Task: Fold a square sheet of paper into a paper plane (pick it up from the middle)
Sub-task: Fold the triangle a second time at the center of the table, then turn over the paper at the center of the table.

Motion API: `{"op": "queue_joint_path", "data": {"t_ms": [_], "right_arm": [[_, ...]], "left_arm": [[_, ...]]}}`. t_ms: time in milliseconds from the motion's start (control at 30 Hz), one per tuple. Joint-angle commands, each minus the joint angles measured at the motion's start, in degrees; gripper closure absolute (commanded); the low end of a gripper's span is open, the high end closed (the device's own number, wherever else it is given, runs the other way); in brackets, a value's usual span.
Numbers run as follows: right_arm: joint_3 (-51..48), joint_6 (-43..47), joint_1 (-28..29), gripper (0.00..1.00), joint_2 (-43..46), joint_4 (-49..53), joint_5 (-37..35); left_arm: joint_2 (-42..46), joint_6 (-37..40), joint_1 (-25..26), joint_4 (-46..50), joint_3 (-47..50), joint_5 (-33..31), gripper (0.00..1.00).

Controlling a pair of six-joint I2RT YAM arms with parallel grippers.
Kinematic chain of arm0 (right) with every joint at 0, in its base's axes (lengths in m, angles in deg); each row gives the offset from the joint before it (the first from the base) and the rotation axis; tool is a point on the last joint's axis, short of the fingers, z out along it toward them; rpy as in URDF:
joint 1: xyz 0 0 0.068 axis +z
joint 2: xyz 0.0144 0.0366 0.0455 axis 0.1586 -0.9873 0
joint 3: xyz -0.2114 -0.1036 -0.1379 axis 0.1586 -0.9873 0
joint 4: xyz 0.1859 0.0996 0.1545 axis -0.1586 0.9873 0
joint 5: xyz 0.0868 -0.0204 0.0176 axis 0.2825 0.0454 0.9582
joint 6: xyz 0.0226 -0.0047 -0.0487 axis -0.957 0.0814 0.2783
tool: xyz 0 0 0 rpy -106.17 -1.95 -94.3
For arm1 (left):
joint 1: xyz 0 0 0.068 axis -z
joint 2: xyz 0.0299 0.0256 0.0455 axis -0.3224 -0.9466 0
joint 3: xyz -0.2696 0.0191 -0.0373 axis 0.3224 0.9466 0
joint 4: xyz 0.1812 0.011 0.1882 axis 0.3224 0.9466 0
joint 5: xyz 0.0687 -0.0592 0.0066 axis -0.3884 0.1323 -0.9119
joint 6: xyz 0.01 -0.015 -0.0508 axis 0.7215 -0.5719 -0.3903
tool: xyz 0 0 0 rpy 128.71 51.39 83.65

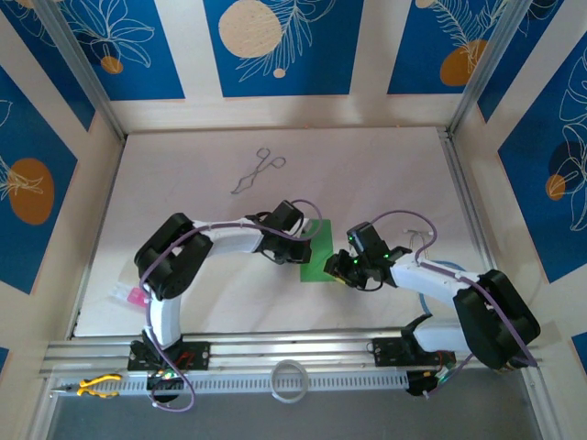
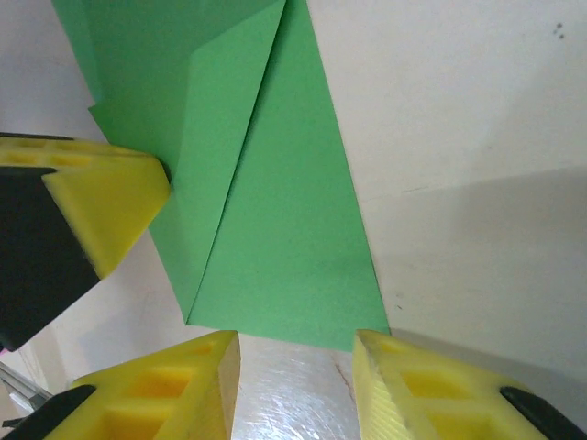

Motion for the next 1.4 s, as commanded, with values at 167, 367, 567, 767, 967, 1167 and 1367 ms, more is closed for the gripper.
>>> {"op": "queue_joint_path", "data": {"t_ms": [167,367,567,767,967,1167,1367], "right_arm": [[1.4,-1.1,0.3,0.63,-3.4,-0.3,-0.5],[1.2,-1.3,0.4,0.63,-5.3,-3.6,0.0],[1.9,0.1,-0.3,0.62,-6.4,-9.1,2.7],[3.9,2.7,-2.8,0.56,-8.9,-12.7,6.6],[5.9,4.8,-4.9,0.55,-11.3,-13.0,8.0],[7.1,6.7,-7.6,0.56,-14.5,-14.0,10.8],[6.8,7.1,-8.6,0.59,-16.2,-15.2,11.2]], "left_arm": [[-0.7,1.1,-0.3,0.9,1.4,0.3,0.99],[-0.7,-0.1,-0.3,-0.6,2.2,0.9,0.99],[-0.8,-0.2,-0.3,-0.8,2.1,0.7,0.99],[-0.6,-0.1,-0.3,-0.7,2.3,0.7,0.99],[-0.2,-0.1,-0.3,-0.6,2.4,0.6,1.00],[-0.1,-0.4,-0.3,-0.9,2.4,0.7,1.00],[0.4,-1.0,-0.3,-1.3,2.4,0.8,1.00]]}}
